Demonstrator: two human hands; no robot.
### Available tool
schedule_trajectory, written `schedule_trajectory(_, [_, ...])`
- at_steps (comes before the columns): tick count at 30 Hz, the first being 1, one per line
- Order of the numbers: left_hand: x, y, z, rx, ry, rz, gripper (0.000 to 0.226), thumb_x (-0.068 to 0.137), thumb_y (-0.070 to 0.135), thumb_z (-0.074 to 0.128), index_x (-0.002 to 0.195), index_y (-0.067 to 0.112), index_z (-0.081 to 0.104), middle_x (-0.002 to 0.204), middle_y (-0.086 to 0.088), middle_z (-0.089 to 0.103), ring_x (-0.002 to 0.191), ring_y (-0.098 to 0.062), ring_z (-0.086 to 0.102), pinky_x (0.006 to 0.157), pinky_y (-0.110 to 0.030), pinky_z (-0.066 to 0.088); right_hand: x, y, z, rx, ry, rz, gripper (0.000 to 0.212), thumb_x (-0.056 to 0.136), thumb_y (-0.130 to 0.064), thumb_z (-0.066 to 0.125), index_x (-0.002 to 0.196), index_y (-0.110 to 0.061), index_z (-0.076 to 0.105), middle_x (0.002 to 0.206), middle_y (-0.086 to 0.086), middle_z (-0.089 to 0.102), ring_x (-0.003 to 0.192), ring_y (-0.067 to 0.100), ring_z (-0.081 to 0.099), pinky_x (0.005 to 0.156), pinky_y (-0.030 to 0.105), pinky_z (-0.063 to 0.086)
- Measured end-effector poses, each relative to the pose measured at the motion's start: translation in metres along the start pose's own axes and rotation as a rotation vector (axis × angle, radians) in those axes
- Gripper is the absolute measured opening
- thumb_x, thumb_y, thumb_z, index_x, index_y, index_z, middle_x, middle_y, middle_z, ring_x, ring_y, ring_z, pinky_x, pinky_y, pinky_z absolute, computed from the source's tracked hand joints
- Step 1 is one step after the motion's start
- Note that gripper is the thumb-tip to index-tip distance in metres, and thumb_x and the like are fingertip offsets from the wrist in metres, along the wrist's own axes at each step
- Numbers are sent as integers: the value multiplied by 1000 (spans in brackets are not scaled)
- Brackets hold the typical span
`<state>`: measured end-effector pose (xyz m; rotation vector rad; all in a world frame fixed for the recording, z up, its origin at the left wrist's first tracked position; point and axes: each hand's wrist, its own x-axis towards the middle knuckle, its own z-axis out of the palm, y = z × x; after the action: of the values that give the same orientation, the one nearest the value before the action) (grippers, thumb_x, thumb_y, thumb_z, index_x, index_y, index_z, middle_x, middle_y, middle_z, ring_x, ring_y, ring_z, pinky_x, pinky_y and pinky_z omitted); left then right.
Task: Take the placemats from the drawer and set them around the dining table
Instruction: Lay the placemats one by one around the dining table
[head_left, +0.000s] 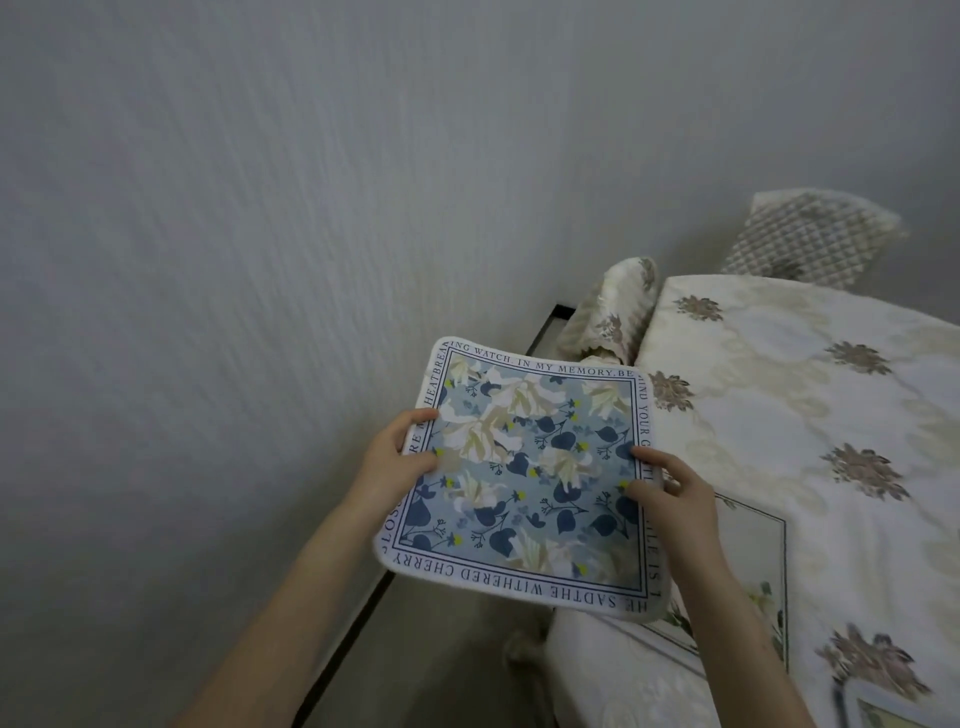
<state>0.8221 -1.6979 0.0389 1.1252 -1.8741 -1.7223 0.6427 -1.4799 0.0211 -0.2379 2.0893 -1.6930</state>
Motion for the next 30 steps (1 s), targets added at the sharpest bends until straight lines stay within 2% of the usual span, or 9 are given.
schedule_trajectory(2, [30, 4, -4, 0, -52, -1, 47, 85, -5, 59, 119, 27, 56, 104, 2, 63, 62, -16, 70, 48, -25, 53, 11, -5, 12, 0, 53, 11, 35, 83, 4, 61, 104, -23, 69, 96, 2, 67, 73, 22, 65, 73, 48, 58])
schedule_trajectory(6, [92, 11, -14, 27, -155, 31, 48, 83, -5, 60, 118, 27, 58, 107, 1, 65, 66, -18, 70, 49, -24, 53, 29, -8, 39, 21, 164, 16, 33, 84, 2, 62, 104, -24, 68, 99, 7, 66, 79, 23, 67, 62, 35, 58])
schedule_trajectory(10, [155, 20, -27, 69, -306, 54, 48, 83, -5, 60, 120, 25, 57, 99, 8, 63, 64, -16, 70, 48, -23, 53, 41, -9, 76, 44, 307, 41, 34, 83, 2, 63, 101, -26, 69, 98, 10, 68, 80, 31, 69, 67, 44, 60])
schedule_trajectory(14, [208, 31, -35, 132, -441, 81, 48, 82, -3, 61, 120, 26, 57, 104, 1, 63, 65, -17, 70, 48, -21, 51, 44, -16, 113, 57, 442, 58, 33, 84, 1, 62, 105, -24, 69, 86, 5, 68, 78, 35, 69, 70, 55, 57])
schedule_trajectory(16, [230, 39, -34, 166, -497, 91, 48, 82, -1, 61, 120, 28, 57, 108, -3, 63, 68, -17, 69, 48, -20, 50, 45, -20, 125, 71, 502, 66, 33, 85, 1, 63, 107, -23, 68, 86, 2, 68, 79, 33, 69, 70, 57, 57])
schedule_trajectory(21, [273, 55, -14, 164, -628, 116, 46, 82, -2, 60, 116, 29, 58, 107, 0, 63, 75, -19, 68, 54, -23, 52, 55, -31, 135, 97, 646, 97, 34, 84, 1, 64, 107, -23, 69, 86, 13, 70, 80, 41, 68, 69, 58, 56])
schedule_trajectory(25, [310, 63, 6, 122, -664, 92, 47, 80, -4, 59, 113, 29, 60, 104, 0, 65, 76, -19, 67, 60, -28, 56, 84, -43, 135, 87, 687, 110, 35, 84, 1, 64, 108, -23, 69, 85, 7, 71, 72, 29, 71, 67, 50, 59])
schedule_trajectory(28, [342, 70, 17, 88, -649, 71, 47, 81, -6, 58, 114, 27, 59, 103, 2, 65, 72, -13, 66, 55, -21, 53, 123, -55, 135, 69, 662, 112, 34, 84, 1, 64, 106, -25, 69, 86, 6, 72, 70, 26, 71, 64, 45, 60])
schedule_trajectory(30, [367, 78, 23, 77, -621, 75, 47, 80, -7, 58, 114, 26, 59, 106, -2, 66, 68, -10, 65, 52, -18, 51, 157, -64, 134, 61, 635, 98, 32, 84, 1, 64, 104, -24, 70, 86, 8, 71, 68, 25, 71, 60, 41, 60])
